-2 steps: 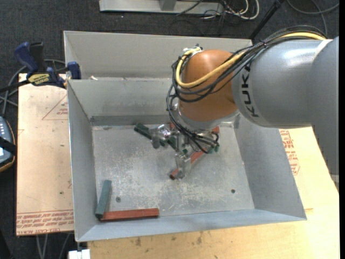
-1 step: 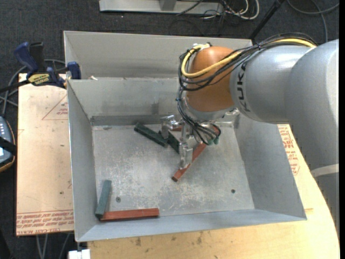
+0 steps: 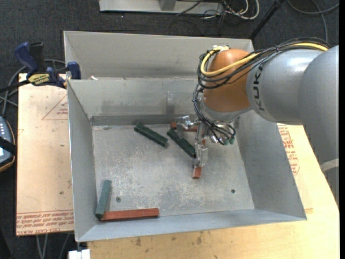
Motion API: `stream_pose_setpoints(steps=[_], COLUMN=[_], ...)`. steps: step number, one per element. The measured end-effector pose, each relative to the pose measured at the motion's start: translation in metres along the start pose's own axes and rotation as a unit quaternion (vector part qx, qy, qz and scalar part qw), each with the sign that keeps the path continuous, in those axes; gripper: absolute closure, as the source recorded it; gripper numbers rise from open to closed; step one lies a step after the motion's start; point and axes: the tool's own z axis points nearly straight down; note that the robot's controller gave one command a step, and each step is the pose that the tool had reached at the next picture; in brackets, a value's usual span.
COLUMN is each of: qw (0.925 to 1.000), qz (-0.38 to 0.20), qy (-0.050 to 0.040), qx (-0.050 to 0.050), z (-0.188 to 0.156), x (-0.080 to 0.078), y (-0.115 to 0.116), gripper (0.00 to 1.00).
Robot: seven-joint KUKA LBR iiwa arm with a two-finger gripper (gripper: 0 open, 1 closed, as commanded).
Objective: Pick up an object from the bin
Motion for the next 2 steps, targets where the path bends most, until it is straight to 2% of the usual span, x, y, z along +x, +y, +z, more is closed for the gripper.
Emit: stream_pose_setpoints(steps=[1,2], qw=[1.0000,1.0000], qz=[-0.002,-0.002], qy=[-0.0028,-0.0006], qx=[0.001,0.000], z=[-0.0016,0.0000], x=[-0.0018,-0.0005], y=[0.0021,0.0024], gripper=[1.00,0.00])
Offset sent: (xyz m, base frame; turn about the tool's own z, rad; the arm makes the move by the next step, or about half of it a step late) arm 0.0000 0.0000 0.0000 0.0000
